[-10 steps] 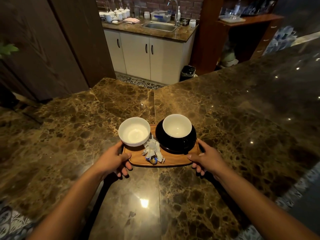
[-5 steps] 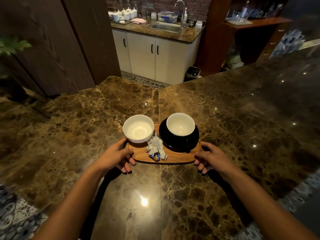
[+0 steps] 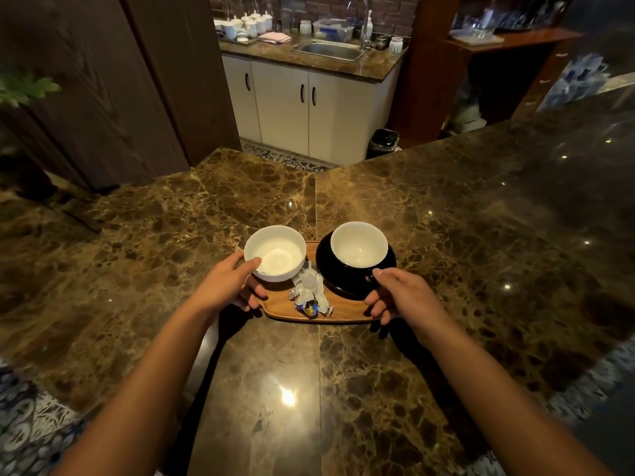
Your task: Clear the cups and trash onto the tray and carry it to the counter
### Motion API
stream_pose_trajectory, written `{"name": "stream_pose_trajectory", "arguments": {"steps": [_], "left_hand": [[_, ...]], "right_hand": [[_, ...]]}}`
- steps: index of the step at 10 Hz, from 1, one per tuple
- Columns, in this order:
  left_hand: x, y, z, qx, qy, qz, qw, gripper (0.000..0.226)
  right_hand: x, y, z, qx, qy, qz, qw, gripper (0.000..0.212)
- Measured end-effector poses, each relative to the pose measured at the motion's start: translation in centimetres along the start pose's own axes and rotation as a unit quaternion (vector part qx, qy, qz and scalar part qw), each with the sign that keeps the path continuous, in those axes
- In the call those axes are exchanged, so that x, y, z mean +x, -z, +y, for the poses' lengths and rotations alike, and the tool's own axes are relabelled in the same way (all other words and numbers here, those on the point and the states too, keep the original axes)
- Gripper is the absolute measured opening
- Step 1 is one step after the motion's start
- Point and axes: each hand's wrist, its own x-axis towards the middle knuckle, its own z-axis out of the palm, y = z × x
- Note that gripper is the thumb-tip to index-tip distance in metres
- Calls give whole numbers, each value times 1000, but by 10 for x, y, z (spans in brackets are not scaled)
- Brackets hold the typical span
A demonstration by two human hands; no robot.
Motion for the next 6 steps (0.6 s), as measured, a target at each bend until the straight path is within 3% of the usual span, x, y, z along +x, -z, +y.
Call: {"name": "stream_pose_trajectory", "arguments": {"steps": [4,5,6], "left_hand": [[-1,-6,1,-4,-4,19,1000,38],[-5,-2,-1,15,-10,56,998,49],[-27,9,-13,0,-30,108,994,44]], "right_hand": [[2,0,5,-22,8,-5,1000,25],[-5,4,4,-10,24,20,999,18],[-27,19,8,0,31,72,997,15]]}}
